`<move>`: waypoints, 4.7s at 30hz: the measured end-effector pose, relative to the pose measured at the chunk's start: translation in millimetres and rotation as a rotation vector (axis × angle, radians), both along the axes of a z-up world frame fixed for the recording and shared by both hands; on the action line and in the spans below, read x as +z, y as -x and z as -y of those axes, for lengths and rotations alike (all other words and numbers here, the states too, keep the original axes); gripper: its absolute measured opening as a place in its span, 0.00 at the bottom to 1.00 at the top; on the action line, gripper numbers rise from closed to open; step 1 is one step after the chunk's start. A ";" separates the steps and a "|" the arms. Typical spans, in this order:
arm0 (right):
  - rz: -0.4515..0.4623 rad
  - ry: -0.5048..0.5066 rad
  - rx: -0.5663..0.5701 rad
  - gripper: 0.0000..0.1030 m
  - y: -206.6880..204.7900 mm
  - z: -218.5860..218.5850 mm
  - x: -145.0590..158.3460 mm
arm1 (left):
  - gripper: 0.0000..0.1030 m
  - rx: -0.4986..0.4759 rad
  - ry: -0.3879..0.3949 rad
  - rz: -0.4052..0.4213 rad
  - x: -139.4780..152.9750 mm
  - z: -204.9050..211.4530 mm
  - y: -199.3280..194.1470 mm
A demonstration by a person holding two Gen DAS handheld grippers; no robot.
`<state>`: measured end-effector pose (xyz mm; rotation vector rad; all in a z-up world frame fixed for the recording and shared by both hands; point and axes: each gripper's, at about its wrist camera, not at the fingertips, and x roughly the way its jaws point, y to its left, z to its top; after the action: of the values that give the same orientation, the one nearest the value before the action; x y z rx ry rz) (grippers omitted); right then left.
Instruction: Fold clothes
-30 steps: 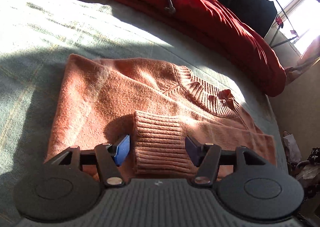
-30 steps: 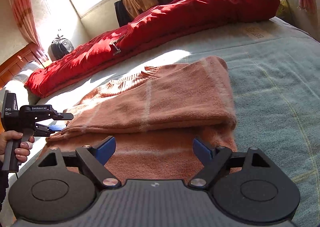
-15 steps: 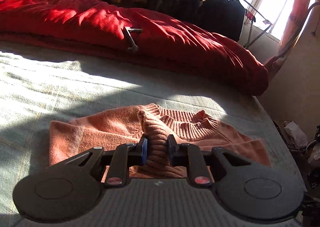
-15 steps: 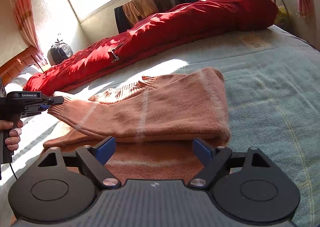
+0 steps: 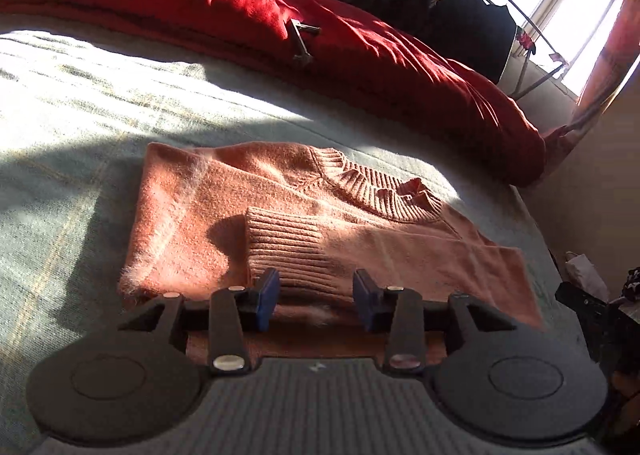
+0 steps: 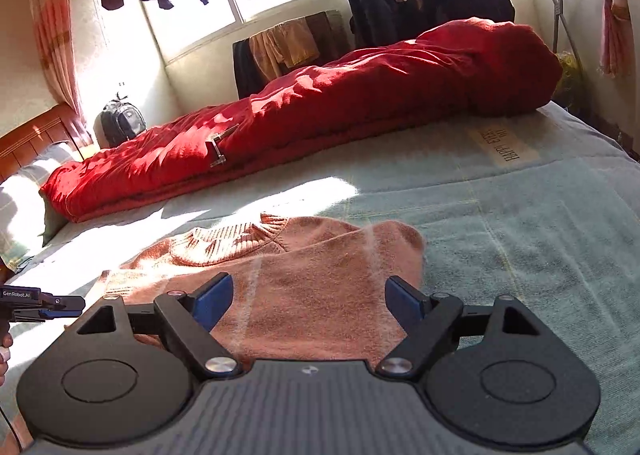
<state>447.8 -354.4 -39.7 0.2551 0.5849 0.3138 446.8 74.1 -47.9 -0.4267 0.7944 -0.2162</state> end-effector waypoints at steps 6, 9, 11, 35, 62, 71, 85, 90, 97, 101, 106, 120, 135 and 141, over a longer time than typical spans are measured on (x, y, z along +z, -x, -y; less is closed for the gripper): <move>-0.104 0.047 0.043 0.84 -54.7 -12.8 -32.5 | 0.46 -0.037 -0.009 0.034 5.8 20.3 37.4; -0.183 0.046 0.051 0.84 -73.0 -10.6 -51.9 | 0.46 -0.052 -0.013 0.016 6.0 23.3 49.7; -0.178 0.044 0.057 0.84 -70.7 -9.7 -46.4 | 0.46 -0.056 -0.019 0.018 8.5 22.6 56.1; -0.296 -0.072 0.060 0.84 -109.8 15.8 -39.5 | 0.58 -0.059 -0.033 0.014 6.1 25.5 77.0; -0.118 0.448 0.003 0.85 28.7 6.4 -26.4 | 0.67 -0.113 -0.047 0.031 5.3 45.2 81.2; -0.057 0.602 -0.001 0.86 11.2 -17.7 -39.1 | 0.67 -0.130 -0.056 0.020 3.5 51.8 85.0; 0.148 1.107 0.124 1.00 28.9 -55.3 -52.6 | 0.69 -0.142 -0.046 0.003 -4.5 51.5 77.9; 0.195 1.183 0.078 1.00 18.8 -62.6 -47.1 | 0.69 -0.161 -0.042 0.001 -6.4 56.9 79.1; 0.104 1.059 0.059 0.99 19.4 -43.9 -50.0 | 0.69 -0.165 -0.045 -0.006 -9.6 57.2 77.8; 0.097 1.058 0.038 0.99 12.8 -47.1 -50.9 | 0.69 -0.172 -0.044 -0.004 -8.9 61.0 79.5; 0.099 1.133 -0.003 0.99 15.5 -40.3 -52.8 | 0.70 -0.182 -0.041 0.006 -8.0 59.4 84.4; 0.013 0.572 0.032 0.49 2.1 -25.6 0.7 | 0.70 -0.173 -0.051 0.001 -6.9 56.7 83.1; -0.141 0.253 0.004 0.37 -48.7 0.5 -21.2 | 0.71 -0.173 -0.060 -0.008 -8.9 50.3 90.3; -0.179 0.189 -0.057 0.27 -56.4 0.1 -18.4 | 0.71 -0.123 -0.060 -0.012 -4.4 34.0 94.4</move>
<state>504.2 -354.5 -58.1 0.1180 0.7772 0.1800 352.4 40.1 -52.3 -0.3227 0.8381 -0.3037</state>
